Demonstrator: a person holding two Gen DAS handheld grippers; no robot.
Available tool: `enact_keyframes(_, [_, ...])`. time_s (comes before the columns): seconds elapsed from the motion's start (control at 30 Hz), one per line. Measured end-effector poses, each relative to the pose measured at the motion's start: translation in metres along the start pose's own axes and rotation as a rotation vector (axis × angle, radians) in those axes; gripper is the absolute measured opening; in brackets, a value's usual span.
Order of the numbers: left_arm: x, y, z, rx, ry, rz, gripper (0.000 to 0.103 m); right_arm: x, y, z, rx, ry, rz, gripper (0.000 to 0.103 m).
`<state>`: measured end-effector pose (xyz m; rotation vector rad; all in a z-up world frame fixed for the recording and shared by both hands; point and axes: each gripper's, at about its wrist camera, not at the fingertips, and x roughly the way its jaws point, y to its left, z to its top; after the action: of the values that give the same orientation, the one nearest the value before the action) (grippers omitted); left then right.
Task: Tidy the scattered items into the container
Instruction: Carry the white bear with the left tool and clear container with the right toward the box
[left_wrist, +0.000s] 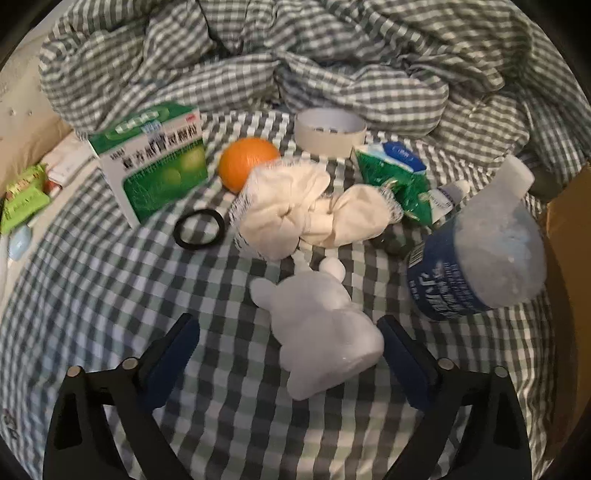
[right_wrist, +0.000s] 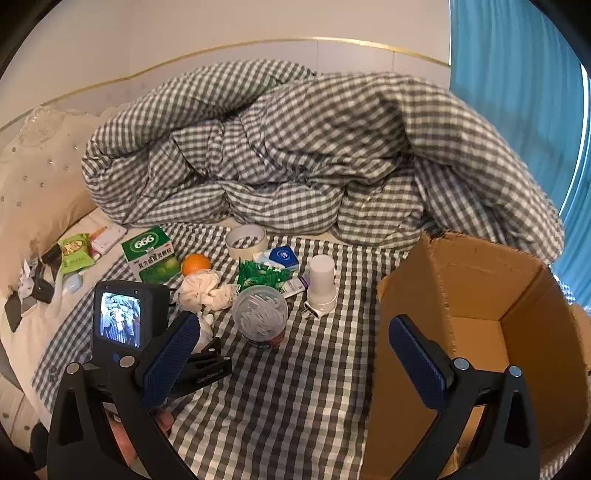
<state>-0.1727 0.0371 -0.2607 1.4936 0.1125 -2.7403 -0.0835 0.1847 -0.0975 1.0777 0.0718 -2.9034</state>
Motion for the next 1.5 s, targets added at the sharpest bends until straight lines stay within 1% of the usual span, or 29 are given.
enact_keyframes(0.03, [0.003, 0.000, -0.001, -0.002, 0.007, 0.000, 0.082, 0.004, 0.000, 0.000, 0.000, 0.004, 0.001, 0.103])
enact_keyframes(0.07, [0.006, 0.001, -0.001, -0.005, 0.013, 0.002, 0.070, 0.007, 0.001, 0.000, -0.001, 0.006, 0.001, 0.103])
enact_keyframes(0.1, [0.006, 0.003, -0.001, -0.005, 0.004, 0.010, 0.055, 0.010, 0.002, 0.000, -0.004, 0.008, 0.001, 0.103])
enact_keyframes(0.13, [0.004, 0.004, 0.000, -0.004, -0.009, 0.010, 0.053, 0.014, 0.003, -0.001, -0.007, 0.012, 0.002, 0.103])
enact_keyframes(0.23, [-0.003, 0.011, 0.002, -0.011, -0.020, -0.013, 0.053, 0.027, 0.005, -0.002, -0.010, 0.029, 0.004, 0.103])
enact_keyframes(0.4, [-0.034, 0.038, 0.003, -0.065, -0.070, -0.005, 0.053, 0.055, 0.017, -0.010, -0.028, 0.071, 0.038, 0.103])
enact_keyframes(0.47, [-0.050, 0.049, 0.005, -0.072, -0.096, 0.012, 0.053, 0.072, 0.024, -0.014, -0.050, 0.088, 0.045, 0.103])
enact_keyframes(0.53, [-0.068, 0.063, 0.006, -0.080, -0.124, 0.022, 0.053, 0.092, 0.029, -0.016, -0.069, 0.113, 0.016, 0.103])
enact_keyframes(0.57, [-0.075, 0.069, 0.007, -0.081, -0.133, 0.026, 0.053, 0.101, 0.031, -0.017, -0.067, 0.124, 0.000, 0.103])
enact_keyframes(0.67, [-0.090, 0.084, 0.008, -0.091, -0.146, 0.027, 0.053, 0.125, 0.032, -0.018, -0.048, 0.148, 0.007, 0.102])
enact_keyframes(0.77, [-0.102, 0.092, 0.009, -0.086, -0.170, 0.059, 0.053, 0.145, 0.033, -0.017, -0.050, 0.169, -0.007, 0.102])
enact_keyframes(0.87, [-0.114, 0.096, 0.011, -0.071, -0.190, 0.088, 0.053, 0.158, 0.033, -0.017, -0.037, 0.185, 0.007, 0.101])
enact_keyframes(0.9, [-0.117, 0.095, 0.011, -0.065, -0.195, 0.094, 0.053, 0.161, 0.033, -0.018, -0.034, 0.186, 0.010, 0.100])
enact_keyframes(0.97, [-0.122, 0.094, 0.014, -0.053, -0.207, 0.103, 0.053, 0.167, 0.035, -0.019, -0.030, 0.190, 0.019, 0.090])
enact_keyframes(1.0, [-0.126, 0.092, 0.015, -0.044, -0.215, 0.111, 0.053, 0.170, 0.037, -0.019, -0.031, 0.195, 0.018, 0.075])
enact_keyframes(1.03, [-0.128, 0.092, 0.016, -0.040, -0.219, 0.115, 0.053, 0.174, 0.038, -0.020, -0.036, 0.201, 0.007, 0.063])
enact_keyframes(1.13, [-0.137, 0.090, 0.021, -0.041, -0.228, 0.108, 0.053, 0.175, 0.040, -0.021, -0.045, 0.197, -0.001, 0.063])
enact_keyframes(1.3, [-0.149, 0.081, 0.023, -0.023, -0.248, 0.111, 0.053, 0.162, 0.035, -0.020, -0.024, 0.181, 0.024, 0.063])
enact_keyframes(1.5, [-0.172, 0.066, 0.026, 0.000, -0.284, 0.097, 0.053, 0.115, 0.026, -0.010, 0.022, 0.107, 0.071, 0.063])
